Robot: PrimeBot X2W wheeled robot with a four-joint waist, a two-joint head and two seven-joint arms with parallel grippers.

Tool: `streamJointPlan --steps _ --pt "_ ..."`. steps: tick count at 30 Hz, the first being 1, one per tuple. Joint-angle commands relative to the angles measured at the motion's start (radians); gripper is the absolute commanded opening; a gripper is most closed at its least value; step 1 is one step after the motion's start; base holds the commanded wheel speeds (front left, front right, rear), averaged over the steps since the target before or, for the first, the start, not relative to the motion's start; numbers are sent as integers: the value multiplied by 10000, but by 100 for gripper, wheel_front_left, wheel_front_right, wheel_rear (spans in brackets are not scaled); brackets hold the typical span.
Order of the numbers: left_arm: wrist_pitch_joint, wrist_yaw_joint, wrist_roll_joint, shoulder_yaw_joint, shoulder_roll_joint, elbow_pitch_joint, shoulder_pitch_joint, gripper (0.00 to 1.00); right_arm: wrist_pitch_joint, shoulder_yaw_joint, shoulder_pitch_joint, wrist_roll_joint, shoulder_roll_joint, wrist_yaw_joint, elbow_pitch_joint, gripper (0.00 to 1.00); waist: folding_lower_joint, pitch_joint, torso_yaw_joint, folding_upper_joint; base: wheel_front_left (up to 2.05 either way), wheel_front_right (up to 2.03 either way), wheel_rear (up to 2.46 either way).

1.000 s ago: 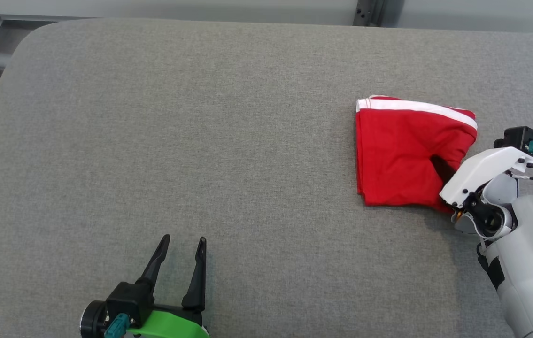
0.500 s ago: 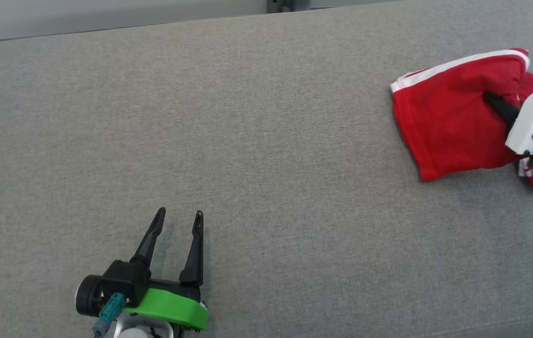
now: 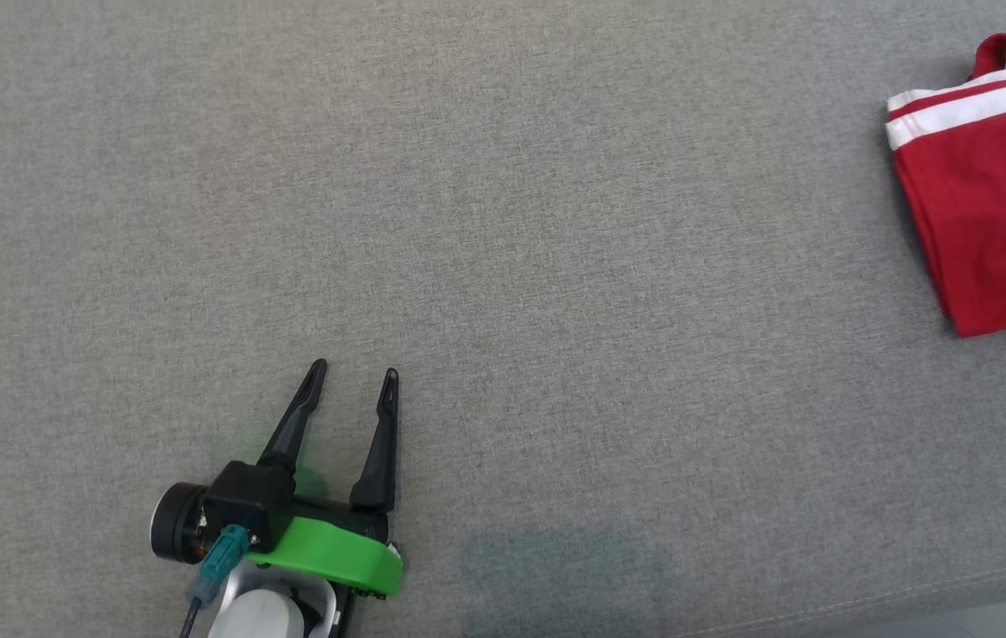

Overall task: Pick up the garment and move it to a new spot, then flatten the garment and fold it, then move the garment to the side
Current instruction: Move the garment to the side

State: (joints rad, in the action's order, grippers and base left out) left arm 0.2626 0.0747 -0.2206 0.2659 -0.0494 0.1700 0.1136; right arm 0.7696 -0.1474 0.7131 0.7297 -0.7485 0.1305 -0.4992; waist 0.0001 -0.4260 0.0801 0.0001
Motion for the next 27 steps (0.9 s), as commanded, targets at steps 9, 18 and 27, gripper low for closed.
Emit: streamJointPlan --steps 9,18,27 --pt "23 -128 -153 59 -30 228 -183 100 -1736 313 -330 -1137 -24 1 -1005 100 -1 294 -180 -1 0 0 0" --pt "23 -345 -648 -190 -30 617 -1121 100 -5390 1271 -1574 -2560 475 2 363 100 -1 2244 -345 -1 0 0 0" --pt "23 -580 -622 -1173 -52 687 -2408 100 -7591 2231 -4453 -3660 2400 -1 3339 100 -1 4283 -855 -1 0 0 0"
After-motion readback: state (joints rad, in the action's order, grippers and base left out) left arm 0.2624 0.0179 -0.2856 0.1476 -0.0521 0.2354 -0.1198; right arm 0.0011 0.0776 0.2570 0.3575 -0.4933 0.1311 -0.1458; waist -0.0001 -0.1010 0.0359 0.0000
